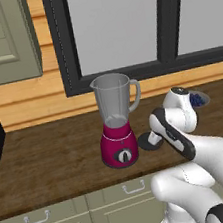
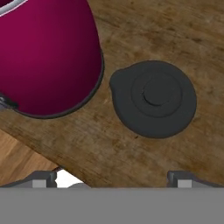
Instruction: Close the lid blender by securely placing the lid on top.
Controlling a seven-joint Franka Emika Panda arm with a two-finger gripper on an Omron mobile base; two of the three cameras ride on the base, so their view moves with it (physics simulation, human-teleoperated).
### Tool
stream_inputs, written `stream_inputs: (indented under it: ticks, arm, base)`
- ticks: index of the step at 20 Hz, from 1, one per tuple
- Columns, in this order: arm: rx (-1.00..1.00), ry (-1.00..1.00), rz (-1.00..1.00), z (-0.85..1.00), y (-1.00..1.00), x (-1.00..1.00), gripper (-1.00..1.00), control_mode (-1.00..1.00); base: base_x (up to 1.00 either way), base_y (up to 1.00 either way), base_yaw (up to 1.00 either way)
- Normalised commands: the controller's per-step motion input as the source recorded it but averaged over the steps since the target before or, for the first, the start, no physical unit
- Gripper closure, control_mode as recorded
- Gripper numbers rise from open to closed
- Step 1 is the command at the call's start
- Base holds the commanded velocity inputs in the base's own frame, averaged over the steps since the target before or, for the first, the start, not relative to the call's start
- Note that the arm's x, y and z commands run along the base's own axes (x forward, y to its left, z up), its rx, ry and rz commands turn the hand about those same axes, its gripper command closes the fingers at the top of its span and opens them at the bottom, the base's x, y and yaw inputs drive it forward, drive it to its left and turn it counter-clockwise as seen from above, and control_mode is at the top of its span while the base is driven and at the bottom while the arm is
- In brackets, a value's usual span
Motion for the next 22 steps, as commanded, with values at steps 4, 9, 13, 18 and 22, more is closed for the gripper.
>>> stream_inputs:
  ticks: [4,9,13,18,22]
  arm:
    - [0.00,0.00,0.00,-0.14,0.00,0.20,-1.00,-1.00]
    - [0.00,0.00,0.00,-0.11,0.00,0.20,-1.00,-1.00]
    - [0.00,0.00,0.00,-0.15,-0.01,0.24,-1.00,-1.00]
    - [0.00,0.00,0.00,-0.19,-0.06,0.28,-1.00,-1.00]
    - [0.00,0.00,0.00,-0.23,-0.09,0.26,-1.00,-1.00]
  base:
    - [0.00,0.00,0.00]
    - [0.00,0.00,0.00]
    - [0.00,0.00,0.00]
    - [0.00,0.00,0.00]
    - [0.00,0.00,0.00]
